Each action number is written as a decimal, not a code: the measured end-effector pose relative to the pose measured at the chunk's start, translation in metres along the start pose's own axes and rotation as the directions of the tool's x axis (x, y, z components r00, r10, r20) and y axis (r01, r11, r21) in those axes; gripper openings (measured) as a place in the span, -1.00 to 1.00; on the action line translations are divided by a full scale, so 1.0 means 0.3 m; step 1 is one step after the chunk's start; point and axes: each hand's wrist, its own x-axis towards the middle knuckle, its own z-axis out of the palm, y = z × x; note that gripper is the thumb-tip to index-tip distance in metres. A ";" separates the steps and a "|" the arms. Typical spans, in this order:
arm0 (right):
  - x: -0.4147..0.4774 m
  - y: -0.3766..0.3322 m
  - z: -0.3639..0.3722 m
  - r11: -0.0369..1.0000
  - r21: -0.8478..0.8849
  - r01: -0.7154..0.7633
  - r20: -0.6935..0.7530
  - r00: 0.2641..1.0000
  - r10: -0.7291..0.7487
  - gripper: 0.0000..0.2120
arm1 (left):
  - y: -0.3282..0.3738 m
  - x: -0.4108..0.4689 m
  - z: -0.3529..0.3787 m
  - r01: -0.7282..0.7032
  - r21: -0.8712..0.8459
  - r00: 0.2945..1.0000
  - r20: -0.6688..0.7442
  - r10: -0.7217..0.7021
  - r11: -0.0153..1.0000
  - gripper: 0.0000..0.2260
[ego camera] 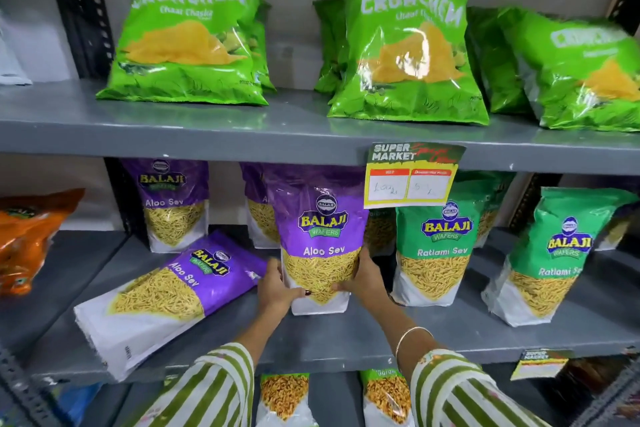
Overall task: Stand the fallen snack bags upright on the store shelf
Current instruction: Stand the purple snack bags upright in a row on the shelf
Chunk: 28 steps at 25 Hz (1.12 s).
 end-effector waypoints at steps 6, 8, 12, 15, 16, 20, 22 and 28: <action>0.014 -0.023 -0.002 0.999 0.021 0.030 0.006 1.000 -0.030 -0.22 | -0.001 0.045 -0.004 -0.056 0.003 0.998 0.000 0.056 0.998 -0.49; 0.007 -0.020 -0.004 0.999 0.015 0.042 0.046 0.998 -0.042 -0.20 | 0.008 0.024 -0.016 -0.058 0.029 0.998 0.028 0.057 0.998 -0.46; 0.001 -0.048 -0.043 0.933 -0.321 -0.164 0.260 0.932 0.253 -0.71 | 0.047 -0.011 -0.105 -0.052 0.120 0.998 0.038 0.048 0.991 -0.29; -0.035 -0.121 -0.016 0.875 -0.362 -0.320 0.424 0.780 0.461 -0.67 | 0.048 -0.011 -0.276 -0.090 0.244 0.995 -0.028 0.100 0.966 -0.35; -0.046 -0.152 0.015 0.886 -0.347 -0.306 0.433 0.786 0.441 -0.71 | 0.034 0.005 -0.348 -0.073 0.284 0.995 -0.046 0.090 0.956 -0.39; -0.104 -0.279 0.249 0.937 -0.145 -0.319 0.475 0.808 0.349 -0.67 | -0.080 0.119 -0.654 0.046 0.380 0.996 -0.082 -0.016 0.924 -0.52; -0.142 -0.334 0.411 0.913 -0.061 -0.405 0.507 0.775 0.377 -0.62 | -0.114 0.145 -0.774 0.027 0.393 1.000 -0.022 -0.020 0.919 -0.54; -0.280 -0.466 0.760 0.708 0.278 -0.649 0.590 0.697 0.408 -0.67 | -0.230 0.212 -0.940 0.103 0.302 0.918 0.338 -0.208 0.948 -0.54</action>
